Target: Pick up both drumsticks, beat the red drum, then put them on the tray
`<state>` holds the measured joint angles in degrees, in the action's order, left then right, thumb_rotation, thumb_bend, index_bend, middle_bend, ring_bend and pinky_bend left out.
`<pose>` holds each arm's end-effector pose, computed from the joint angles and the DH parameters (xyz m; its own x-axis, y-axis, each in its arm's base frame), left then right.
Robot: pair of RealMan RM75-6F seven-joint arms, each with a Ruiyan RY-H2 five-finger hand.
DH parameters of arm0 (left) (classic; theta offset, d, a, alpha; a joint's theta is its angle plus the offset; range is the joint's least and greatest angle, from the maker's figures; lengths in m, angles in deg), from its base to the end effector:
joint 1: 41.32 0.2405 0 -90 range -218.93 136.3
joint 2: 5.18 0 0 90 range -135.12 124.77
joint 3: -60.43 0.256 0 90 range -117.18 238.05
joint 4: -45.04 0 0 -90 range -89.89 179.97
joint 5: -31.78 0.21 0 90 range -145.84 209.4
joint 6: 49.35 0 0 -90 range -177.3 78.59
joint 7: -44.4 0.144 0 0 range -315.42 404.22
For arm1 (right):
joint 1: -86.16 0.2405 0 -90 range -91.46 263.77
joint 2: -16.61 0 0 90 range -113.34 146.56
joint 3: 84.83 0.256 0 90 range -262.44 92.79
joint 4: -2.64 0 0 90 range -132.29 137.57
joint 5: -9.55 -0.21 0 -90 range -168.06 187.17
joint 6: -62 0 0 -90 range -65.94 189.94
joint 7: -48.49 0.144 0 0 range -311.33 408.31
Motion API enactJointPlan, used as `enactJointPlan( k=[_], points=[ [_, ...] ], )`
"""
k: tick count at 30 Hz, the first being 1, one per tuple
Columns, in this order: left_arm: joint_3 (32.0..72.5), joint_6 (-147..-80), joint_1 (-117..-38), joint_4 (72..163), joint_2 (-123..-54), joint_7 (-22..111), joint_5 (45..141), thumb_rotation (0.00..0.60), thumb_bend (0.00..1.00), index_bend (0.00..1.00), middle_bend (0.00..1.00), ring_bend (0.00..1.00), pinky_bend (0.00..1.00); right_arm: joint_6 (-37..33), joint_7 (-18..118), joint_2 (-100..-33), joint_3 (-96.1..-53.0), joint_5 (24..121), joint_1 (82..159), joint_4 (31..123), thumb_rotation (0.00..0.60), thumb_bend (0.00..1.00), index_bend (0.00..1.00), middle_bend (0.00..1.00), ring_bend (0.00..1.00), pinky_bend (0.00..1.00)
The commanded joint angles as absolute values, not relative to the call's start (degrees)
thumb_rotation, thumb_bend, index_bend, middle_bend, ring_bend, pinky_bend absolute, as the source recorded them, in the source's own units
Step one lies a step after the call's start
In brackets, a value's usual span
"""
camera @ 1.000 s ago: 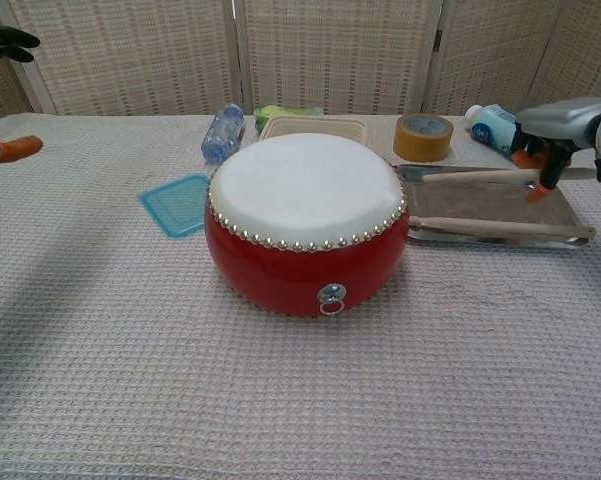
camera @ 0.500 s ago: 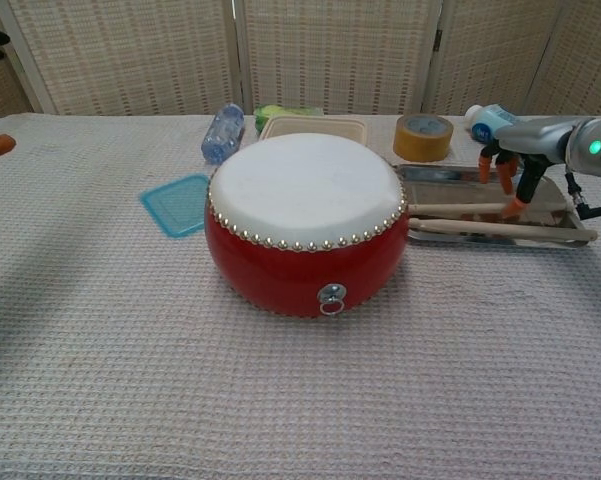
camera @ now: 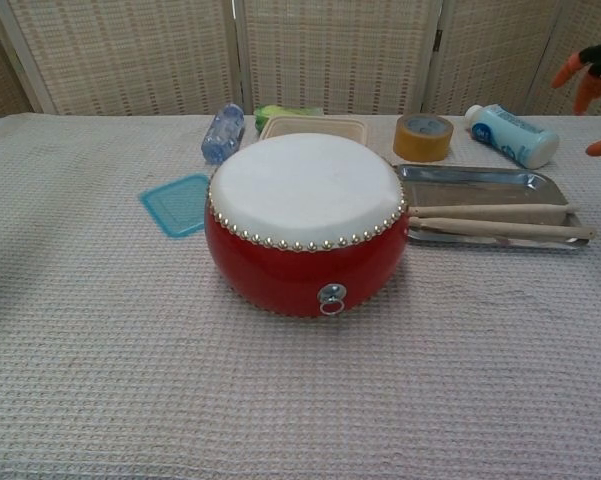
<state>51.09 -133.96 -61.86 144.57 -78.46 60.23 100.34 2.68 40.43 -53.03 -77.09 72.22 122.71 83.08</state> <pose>-0.2386 0.2697 0.1226 0.3298 -0.0999 0.9388 0.9438 0.0123 -0.3302 -0.2546 -0.3697 0.1284 0.5176 -0.1055 0.8491 -0.8548 -0.1060 0.5080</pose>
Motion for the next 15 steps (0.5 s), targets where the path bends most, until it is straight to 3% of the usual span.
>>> enactJointPlan(
  k=[1, 5, 8, 15],
  points=[
    [52.6, -134.5, -59.8, 144.5, -76.5, 58.0, 101.7, 0.600, 0.36, 0.01, 0.09, 0.01, 0.16, -9.4, 46.0, -44.2, -81.0, 80.8, 112.0, 92.1, 0.600, 0.09, 0.14, 0.29, 0.19, 0.38],
    [53.9, -136.2, -57.2, 144.3, -75.7, 55.6, 103.2, 0.600, 0.36, 0.01, 0.09, 0.01, 0.17, -17.0, 50.5, -41.9, -83.6, 85.8, 105.5, 94.2, 0.600, 0.09, 0.03, 0.16, 0.07, 0.27],
    [55.4, -138.0, -55.1, 144.1, -75.6, 55.0, 105.1, 0.600, 0.36, 0.01, 0.09, 0.01, 0.16, -22.0, 53.6, -41.7, -85.5, 89.0, 101.0, 94.0, 0.600, 0.09, 0.00, 0.08, 0.01, 0.20],
    [58.7, -141.9, -51.1, 144.7, -75.6, 56.5, 110.1, 0.600, 0.36, 0.02, 0.09, 0.01, 0.15, -30.2, 55.9, -43.6, -87.6, 92.7, 93.3, 91.9, 0.600, 0.09, 0.00, 0.00, 0.00, 0.06]
  ],
)
